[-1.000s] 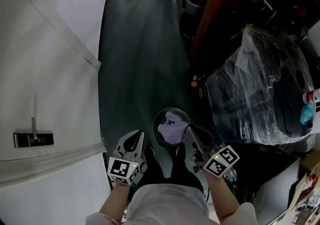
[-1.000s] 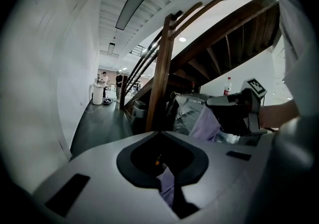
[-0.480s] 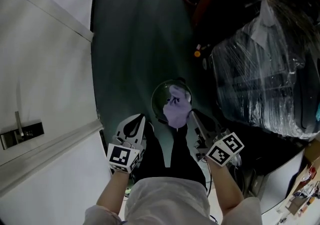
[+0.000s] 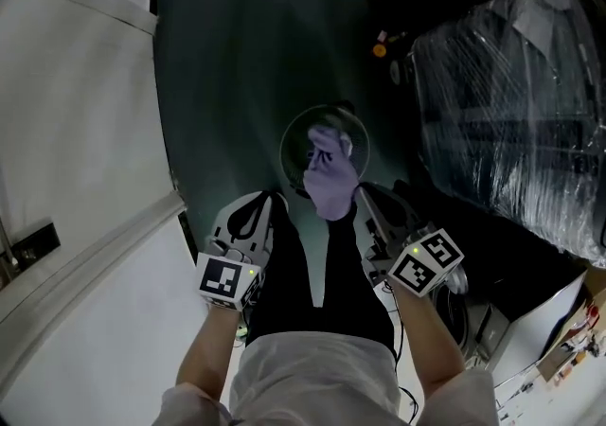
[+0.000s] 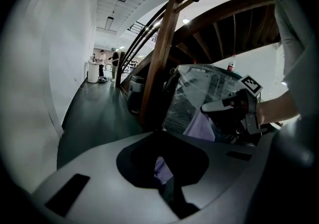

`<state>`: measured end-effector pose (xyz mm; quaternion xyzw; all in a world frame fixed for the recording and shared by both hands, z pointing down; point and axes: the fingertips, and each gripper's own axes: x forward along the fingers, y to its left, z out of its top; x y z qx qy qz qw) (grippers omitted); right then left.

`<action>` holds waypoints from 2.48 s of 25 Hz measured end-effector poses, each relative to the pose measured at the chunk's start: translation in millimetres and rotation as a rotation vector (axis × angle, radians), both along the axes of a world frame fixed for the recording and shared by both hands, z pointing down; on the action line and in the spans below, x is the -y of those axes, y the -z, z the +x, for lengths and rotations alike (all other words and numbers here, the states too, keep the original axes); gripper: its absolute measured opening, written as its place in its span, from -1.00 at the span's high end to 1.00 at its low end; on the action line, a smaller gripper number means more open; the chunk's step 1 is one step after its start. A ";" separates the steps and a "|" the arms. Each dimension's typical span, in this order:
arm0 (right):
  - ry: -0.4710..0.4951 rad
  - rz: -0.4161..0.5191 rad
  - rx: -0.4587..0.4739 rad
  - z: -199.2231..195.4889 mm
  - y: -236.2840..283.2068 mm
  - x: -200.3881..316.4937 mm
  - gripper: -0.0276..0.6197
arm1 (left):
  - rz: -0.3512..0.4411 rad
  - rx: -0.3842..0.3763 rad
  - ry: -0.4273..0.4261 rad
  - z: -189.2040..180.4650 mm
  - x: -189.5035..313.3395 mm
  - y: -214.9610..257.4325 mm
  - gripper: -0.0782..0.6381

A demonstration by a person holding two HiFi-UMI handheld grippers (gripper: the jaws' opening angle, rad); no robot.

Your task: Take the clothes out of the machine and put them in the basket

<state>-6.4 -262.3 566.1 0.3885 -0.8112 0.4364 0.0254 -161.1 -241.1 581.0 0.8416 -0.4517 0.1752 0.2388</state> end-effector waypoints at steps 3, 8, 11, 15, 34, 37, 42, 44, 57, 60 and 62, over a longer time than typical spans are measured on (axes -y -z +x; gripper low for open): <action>0.012 -0.028 -0.018 -2.4 -27.2 0.3 0.87 | -0.024 0.012 0.001 0.4 -0.7 -23.8 0.72; 0.020 -0.109 -0.069 -3.3 -79.3 -2.1 0.87 | -0.085 -0.012 0.030 0.5 -2.6 -64.1 0.72; 0.019 -0.137 -0.109 -2.2 -106.6 -4.3 0.87 | -0.094 0.022 0.019 1.1 -6.7 -89.2 0.72; 0.030 -0.156 -0.156 -0.7 -142.8 -3.4 0.87 | -0.109 0.017 -0.015 8.1 -9.1 -116.8 0.72; 0.077 -0.243 -0.306 -0.3 -308.0 10.6 0.87 | -0.254 0.081 -0.031 13.0 -13.2 -242.2 0.72; 0.103 -0.256 -0.359 -1.2 -331.3 10.8 0.87 | -0.298 0.061 -0.028 15.7 -11.7 -261.4 0.72; 0.147 -0.288 -0.452 -2.0 -366.6 8.4 0.87 | -0.338 0.067 -0.048 21.2 -9.8 -289.5 0.72; 0.174 -0.305 -0.491 -5.1 -378.8 2.1 0.87 | -0.360 0.076 -0.062 20.8 -12.6 -303.0 0.72; 0.196 -0.345 -0.612 1.8 -406.9 -19.2 0.60 | -0.430 0.085 -0.059 15.5 -25.1 -338.5 0.72; 0.206 -0.339 -0.617 3.5 -404.5 -20.0 0.62 | -0.437 0.087 -0.053 15.1 -24.6 -341.7 0.72; 0.209 -0.332 -0.629 4.7 -402.7 -21.5 0.67 | -0.439 0.086 -0.050 14.4 -23.5 -342.4 0.72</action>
